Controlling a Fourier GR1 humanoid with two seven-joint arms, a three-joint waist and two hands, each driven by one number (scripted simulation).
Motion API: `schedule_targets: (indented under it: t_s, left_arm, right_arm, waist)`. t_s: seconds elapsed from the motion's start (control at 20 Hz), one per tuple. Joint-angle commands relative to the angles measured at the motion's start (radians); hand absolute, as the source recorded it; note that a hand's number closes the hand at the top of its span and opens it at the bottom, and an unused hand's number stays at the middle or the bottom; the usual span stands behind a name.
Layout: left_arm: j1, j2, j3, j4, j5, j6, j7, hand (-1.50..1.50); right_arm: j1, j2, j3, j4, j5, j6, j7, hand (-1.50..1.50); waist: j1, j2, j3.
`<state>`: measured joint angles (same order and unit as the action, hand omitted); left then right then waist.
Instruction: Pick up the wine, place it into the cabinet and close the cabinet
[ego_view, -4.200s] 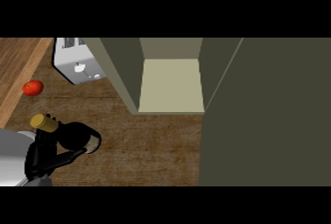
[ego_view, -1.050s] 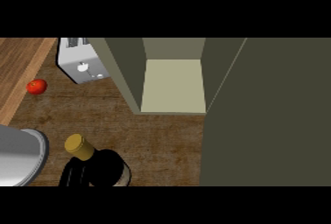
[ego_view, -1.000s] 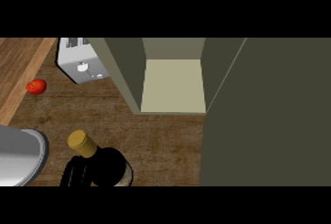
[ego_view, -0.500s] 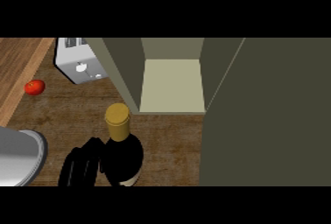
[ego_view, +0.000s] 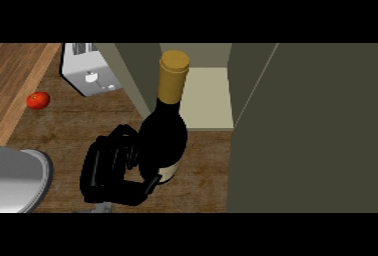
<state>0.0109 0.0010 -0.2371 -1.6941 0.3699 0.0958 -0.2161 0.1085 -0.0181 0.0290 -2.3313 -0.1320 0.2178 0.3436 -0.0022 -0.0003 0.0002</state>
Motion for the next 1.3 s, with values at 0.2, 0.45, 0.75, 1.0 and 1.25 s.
schedule_targets:
  t_s: [0.2, 0.45, 0.75, 1.0, 1.25]
  left_arm:
    - [-0.239, -0.001, -0.095, 0.166, -0.034, 0.222, -0.058, 1.50]
    - [-0.360, -0.001, -0.057, 0.250, -0.063, 0.243, -0.010, 1.50]
    - [-0.429, -0.001, -0.125, 0.427, -0.071, 0.308, -0.065, 1.50]
    - [-0.461, -0.001, -0.118, 0.553, 0.027, 0.311, -0.180, 1.50]
    - [-0.512, -0.001, -0.240, 0.654, 0.144, 0.430, -0.249, 1.50]
  right_arm:
    - [0.074, 0.000, -0.003, 0.024, -0.005, 0.052, -0.081, -1.50]
    - [-0.051, -0.061, -0.138, 0.070, -0.115, 0.045, -0.030, -1.50]
    - [0.012, -0.018, -0.066, 0.061, -0.031, 0.049, -0.080, -1.50]
    - [-0.023, -0.064, -0.150, 0.019, -0.145, 0.048, 0.004, -1.50]
    - [-0.043, -0.031, -0.068, 0.029, -0.057, 0.024, 0.010, -1.50]
  waist:
    - [-0.010, 0.001, 0.000]
    - [-0.004, 0.001, 0.000]
    - [-0.005, 0.001, 0.000]
    - [-0.006, 0.001, 0.000]
    - [-0.010, 0.002, -0.001]
